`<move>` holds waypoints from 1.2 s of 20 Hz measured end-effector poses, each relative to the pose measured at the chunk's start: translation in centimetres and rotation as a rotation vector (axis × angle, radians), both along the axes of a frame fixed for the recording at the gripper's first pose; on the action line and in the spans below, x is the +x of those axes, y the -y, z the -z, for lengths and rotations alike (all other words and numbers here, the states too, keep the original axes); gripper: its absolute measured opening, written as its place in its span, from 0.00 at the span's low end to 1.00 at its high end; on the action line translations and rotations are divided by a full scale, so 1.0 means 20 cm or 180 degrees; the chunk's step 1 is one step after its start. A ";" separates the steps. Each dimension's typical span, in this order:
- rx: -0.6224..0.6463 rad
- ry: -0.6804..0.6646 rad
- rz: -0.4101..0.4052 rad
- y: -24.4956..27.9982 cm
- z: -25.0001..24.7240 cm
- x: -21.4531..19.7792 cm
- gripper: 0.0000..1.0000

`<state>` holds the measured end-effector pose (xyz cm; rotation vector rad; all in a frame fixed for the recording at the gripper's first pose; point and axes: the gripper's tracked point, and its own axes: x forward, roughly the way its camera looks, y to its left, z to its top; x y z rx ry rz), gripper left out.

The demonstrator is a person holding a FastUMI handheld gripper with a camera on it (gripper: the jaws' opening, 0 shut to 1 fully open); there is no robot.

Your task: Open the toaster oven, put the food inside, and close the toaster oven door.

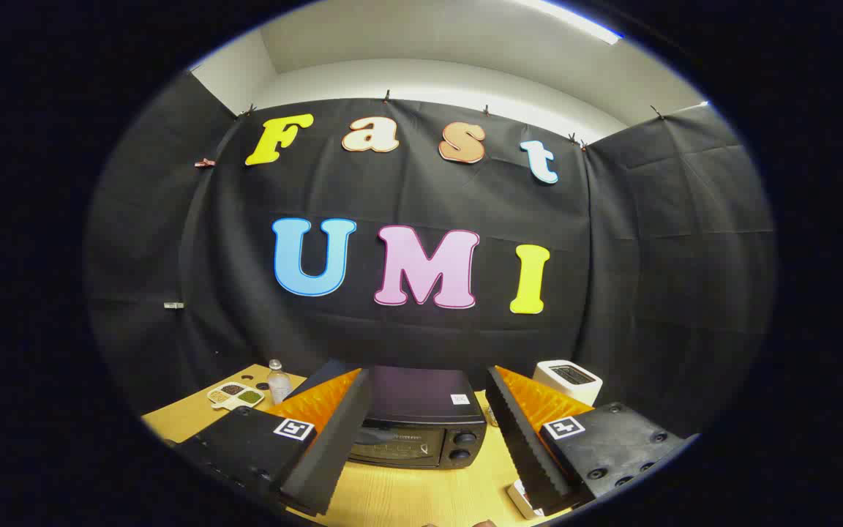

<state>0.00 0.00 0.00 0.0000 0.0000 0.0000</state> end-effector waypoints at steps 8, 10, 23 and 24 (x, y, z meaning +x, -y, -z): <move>0.0020 -0.0069 0.0128 0.06 0.04 -0.04 0.97; 0.0013 -0.0075 0.0135 0.06 0.04 -0.05 0.97; 0.0054 -0.0191 0.0117 -0.01 0.10 -0.08 0.97; 0.0062 -0.0201 0.0109 -0.01 0.11 -0.07 0.97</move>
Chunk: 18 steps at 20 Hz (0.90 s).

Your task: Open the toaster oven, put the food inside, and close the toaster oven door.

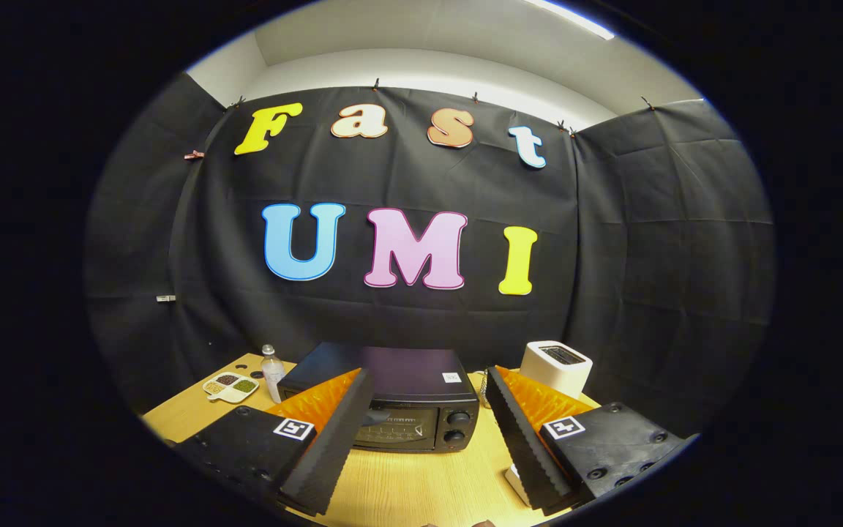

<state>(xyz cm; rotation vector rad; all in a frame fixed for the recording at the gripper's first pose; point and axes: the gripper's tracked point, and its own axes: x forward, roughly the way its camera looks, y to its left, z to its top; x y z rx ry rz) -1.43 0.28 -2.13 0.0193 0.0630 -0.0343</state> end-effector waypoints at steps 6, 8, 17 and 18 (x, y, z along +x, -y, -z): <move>0.0009 -0.0013 -0.0058 -0.05 0.00 0.01 0.97; 0.0012 -0.0026 -0.0078 -0.07 0.01 0.03 0.97; 0.0047 -0.0203 -0.0174 -0.18 0.13 0.17 0.97; 0.0069 -0.0231 -0.0193 -0.20 0.15 0.20 0.97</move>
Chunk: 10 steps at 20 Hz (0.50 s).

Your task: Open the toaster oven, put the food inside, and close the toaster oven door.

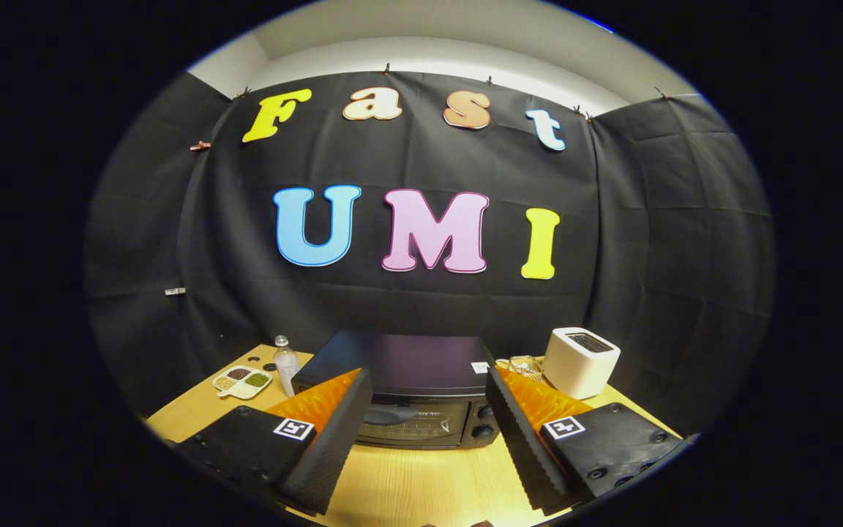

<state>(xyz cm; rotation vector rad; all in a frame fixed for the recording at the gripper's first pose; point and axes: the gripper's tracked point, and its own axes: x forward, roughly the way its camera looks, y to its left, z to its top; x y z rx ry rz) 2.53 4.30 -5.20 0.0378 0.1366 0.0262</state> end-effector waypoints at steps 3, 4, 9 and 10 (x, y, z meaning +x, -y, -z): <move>0.0054 -0.0109 -0.0049 -0.07 0.08 0.10 0.98; 0.0055 -0.0150 -0.0058 -0.09 0.11 0.14 0.98; 0.0054 -0.0338 -0.0084 -0.21 0.27 0.30 0.98; 0.0061 -0.0383 -0.0089 -0.22 0.31 0.33 0.98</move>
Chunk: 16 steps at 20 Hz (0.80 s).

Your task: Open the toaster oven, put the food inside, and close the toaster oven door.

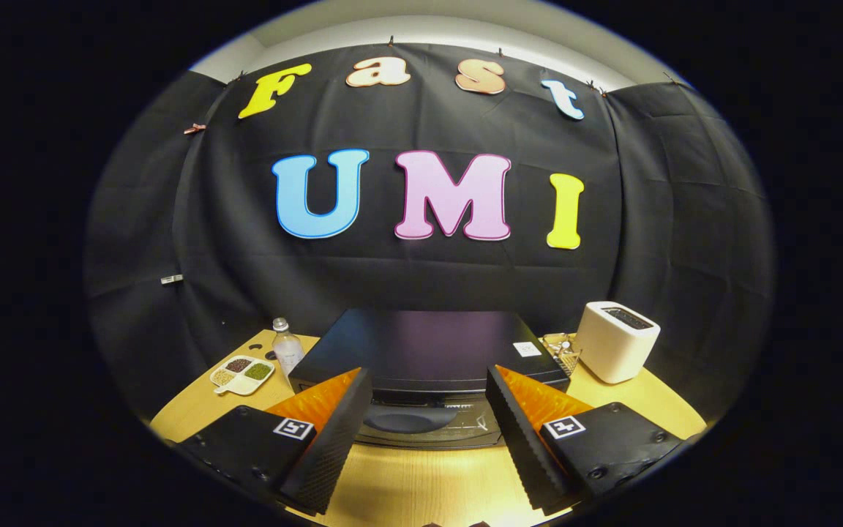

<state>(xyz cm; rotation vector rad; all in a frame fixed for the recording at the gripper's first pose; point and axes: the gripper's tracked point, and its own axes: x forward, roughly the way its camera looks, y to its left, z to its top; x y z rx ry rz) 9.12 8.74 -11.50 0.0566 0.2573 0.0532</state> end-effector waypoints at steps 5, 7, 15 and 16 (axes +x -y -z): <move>0.0026 -0.0256 -0.0076 -0.09 0.20 0.13 0.98; 0.0017 -0.0298 -0.0085 -0.11 0.25 0.17 0.98; 0.0088 -0.0454 -0.0189 -0.17 0.34 0.16 0.99; 0.0081 -0.0469 -0.0200 -0.17 0.35 0.15 1.00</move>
